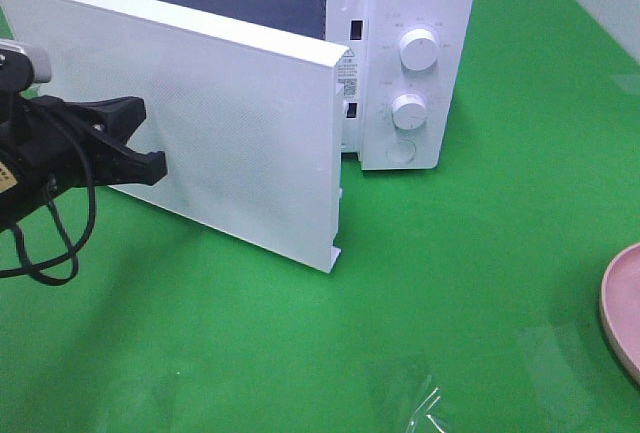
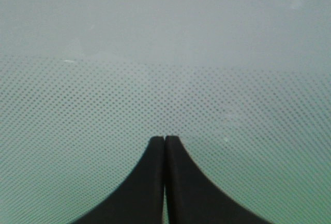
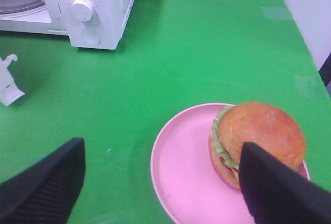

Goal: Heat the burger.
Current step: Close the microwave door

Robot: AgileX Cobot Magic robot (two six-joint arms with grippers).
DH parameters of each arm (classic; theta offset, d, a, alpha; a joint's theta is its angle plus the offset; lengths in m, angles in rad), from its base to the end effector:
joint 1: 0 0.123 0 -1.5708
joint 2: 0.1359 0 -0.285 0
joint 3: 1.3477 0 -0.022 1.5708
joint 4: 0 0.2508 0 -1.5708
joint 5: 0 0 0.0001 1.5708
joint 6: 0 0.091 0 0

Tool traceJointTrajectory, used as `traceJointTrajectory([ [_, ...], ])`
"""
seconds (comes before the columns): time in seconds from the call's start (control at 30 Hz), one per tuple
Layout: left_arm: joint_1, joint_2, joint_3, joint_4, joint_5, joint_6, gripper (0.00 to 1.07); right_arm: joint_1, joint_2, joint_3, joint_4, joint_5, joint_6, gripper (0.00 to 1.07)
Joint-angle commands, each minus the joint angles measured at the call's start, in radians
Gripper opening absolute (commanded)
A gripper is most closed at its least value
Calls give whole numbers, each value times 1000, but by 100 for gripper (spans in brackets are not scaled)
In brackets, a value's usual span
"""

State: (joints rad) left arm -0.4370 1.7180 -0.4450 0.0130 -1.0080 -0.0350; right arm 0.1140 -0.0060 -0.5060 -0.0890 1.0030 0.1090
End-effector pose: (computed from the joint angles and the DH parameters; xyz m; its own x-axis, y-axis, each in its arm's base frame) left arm 0.2566 -0.1210 0.1563 -0.1724 0.0495 -0.9838 0.4283 0.9031 -0.0296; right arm -0.0036 -0.0073 0.2839 -0.3907 0.0165 -0.9204 -0.0211 0.9994 0.0269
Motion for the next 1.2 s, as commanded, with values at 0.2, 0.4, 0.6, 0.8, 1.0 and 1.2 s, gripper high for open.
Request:
traceJointTrajectory([
  [0.2,-46,33,-119,-38,67,10,0,-7,-23,0,1,-1,-9,76],
  [0.4,-46,54,-210,-38,134,8,0,-7,-23,0,1,-1,-9,76],
  [0.6,-63,92,-300,-39,201,8,0,-7,-23,0,1,-1,-9,76],
  [0.8,-94,141,-373,-50,220,10,0,-7,-23,0,1,-1,-9,76],
  [1.0,-112,182,-432,-76,236,12,0,-7,-23,0,1,-1,-9,76],
  [1.2,-122,247,-530,-100,255,24,0,-7,-23,0,1,-1,-9,76],
])
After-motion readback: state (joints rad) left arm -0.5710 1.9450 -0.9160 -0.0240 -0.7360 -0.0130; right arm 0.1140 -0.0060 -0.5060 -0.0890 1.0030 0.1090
